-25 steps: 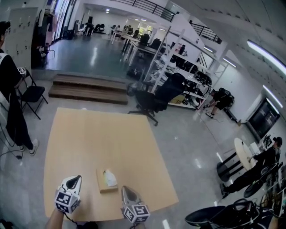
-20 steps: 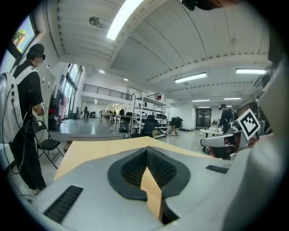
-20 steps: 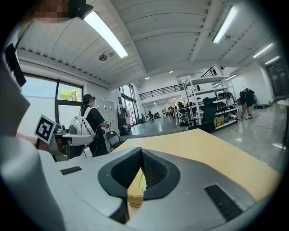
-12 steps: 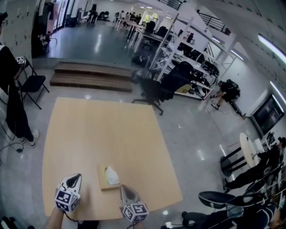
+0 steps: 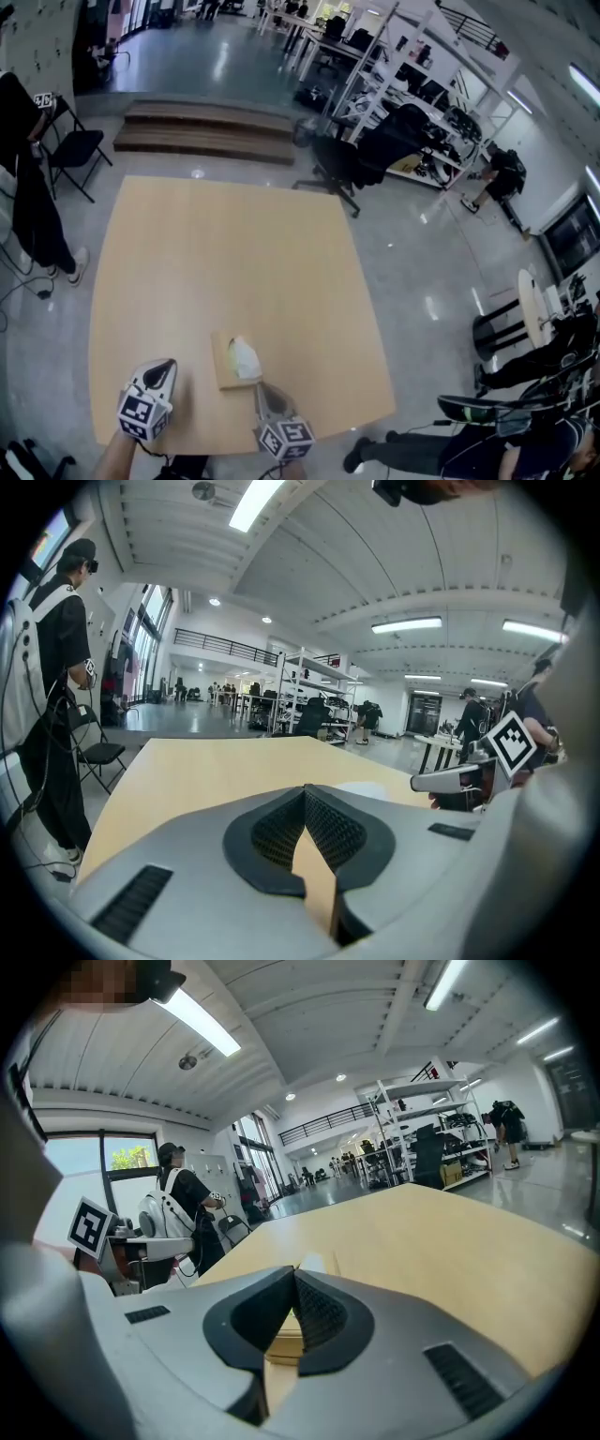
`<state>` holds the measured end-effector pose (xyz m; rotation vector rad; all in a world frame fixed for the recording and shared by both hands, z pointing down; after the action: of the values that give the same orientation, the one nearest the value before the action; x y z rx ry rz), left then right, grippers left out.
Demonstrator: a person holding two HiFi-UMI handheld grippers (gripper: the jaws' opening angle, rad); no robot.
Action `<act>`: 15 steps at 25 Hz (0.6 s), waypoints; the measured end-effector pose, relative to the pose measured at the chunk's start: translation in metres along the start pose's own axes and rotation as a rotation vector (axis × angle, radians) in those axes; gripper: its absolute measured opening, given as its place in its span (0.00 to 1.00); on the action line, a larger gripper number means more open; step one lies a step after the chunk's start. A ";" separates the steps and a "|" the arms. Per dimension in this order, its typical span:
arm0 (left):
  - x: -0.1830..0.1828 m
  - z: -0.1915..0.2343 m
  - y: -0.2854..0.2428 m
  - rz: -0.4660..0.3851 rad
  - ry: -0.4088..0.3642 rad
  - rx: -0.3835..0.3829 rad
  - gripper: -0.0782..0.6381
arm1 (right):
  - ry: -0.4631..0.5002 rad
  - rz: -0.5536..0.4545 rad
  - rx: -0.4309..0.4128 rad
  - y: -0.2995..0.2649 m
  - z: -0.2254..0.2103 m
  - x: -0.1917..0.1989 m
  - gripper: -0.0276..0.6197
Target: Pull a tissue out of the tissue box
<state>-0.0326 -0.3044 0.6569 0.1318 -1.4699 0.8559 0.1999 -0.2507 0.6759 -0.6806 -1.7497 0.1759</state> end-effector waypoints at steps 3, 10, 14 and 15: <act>0.004 0.001 0.001 0.015 0.016 0.002 0.12 | -0.008 0.028 0.005 -0.002 0.001 0.008 0.06; 0.020 0.010 -0.005 0.036 0.030 0.006 0.12 | -0.055 0.058 0.040 -0.016 -0.006 0.023 0.06; 0.021 0.010 -0.009 0.042 0.032 0.009 0.12 | -0.060 0.075 0.052 -0.020 -0.009 0.020 0.08; 0.021 0.009 -0.009 0.046 0.033 0.011 0.12 | -0.055 0.082 0.052 -0.020 -0.009 0.020 0.11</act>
<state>-0.0374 -0.3073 0.6805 0.0924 -1.4420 0.8997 0.1984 -0.2583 0.7043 -0.7159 -1.7643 0.2985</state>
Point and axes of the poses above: the fingertips, and each gripper's own axes: y backward along the fingers, z to its left, x out of its underside, the point moved 4 cm from there along y, backward along the fingers, and after that the axes turned 4 degrees about z, right-handed, at the moved point
